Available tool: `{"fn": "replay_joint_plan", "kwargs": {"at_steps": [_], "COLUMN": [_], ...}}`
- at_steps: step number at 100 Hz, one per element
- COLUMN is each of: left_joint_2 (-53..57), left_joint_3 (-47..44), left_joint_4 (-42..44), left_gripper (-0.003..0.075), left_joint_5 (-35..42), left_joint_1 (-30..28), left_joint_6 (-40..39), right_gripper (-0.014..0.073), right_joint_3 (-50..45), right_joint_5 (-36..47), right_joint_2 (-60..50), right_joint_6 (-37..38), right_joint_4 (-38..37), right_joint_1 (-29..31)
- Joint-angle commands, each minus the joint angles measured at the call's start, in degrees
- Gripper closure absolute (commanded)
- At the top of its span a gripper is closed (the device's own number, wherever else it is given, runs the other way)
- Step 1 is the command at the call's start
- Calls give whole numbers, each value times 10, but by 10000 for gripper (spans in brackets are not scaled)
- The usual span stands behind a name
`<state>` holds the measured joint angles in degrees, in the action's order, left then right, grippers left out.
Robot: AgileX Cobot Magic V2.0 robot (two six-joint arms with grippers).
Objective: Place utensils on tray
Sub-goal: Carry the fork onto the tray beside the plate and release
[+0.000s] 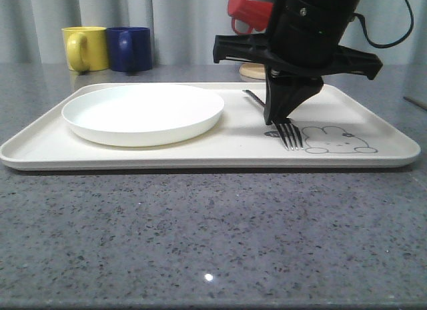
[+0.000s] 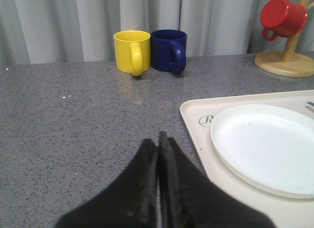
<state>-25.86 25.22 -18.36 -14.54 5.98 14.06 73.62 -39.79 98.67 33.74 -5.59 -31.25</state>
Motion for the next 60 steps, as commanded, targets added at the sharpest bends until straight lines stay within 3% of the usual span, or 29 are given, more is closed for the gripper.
{"fn": "replay_joint_plan", "kwargs": {"at_steps": [1, 25, 51, 60], "left_joint_2": [-2, -2, -2, -2], "left_joint_3": [16, 16, 16, 16], "left_joint_4": [-2, -2, -2, -2], "left_gripper": [739, 739, 739, 739], "left_joint_5": [49, 49, 49, 49], "left_joint_1": [-1, -1, -1, -1], "left_joint_6": [0, 0, 0, 0], "right_gripper": [653, 601, 244, 179], "right_joint_3": [21, 21, 21, 21], "right_joint_5": [30, 24, 13, 13], "right_joint_2": [-18, -11, -11, -11], "right_joint_6": [3, 3, 3, 3], "right_joint_4": [-14, -11, -11, -11], "right_joint_1": [-1, -1, -1, -1]}}
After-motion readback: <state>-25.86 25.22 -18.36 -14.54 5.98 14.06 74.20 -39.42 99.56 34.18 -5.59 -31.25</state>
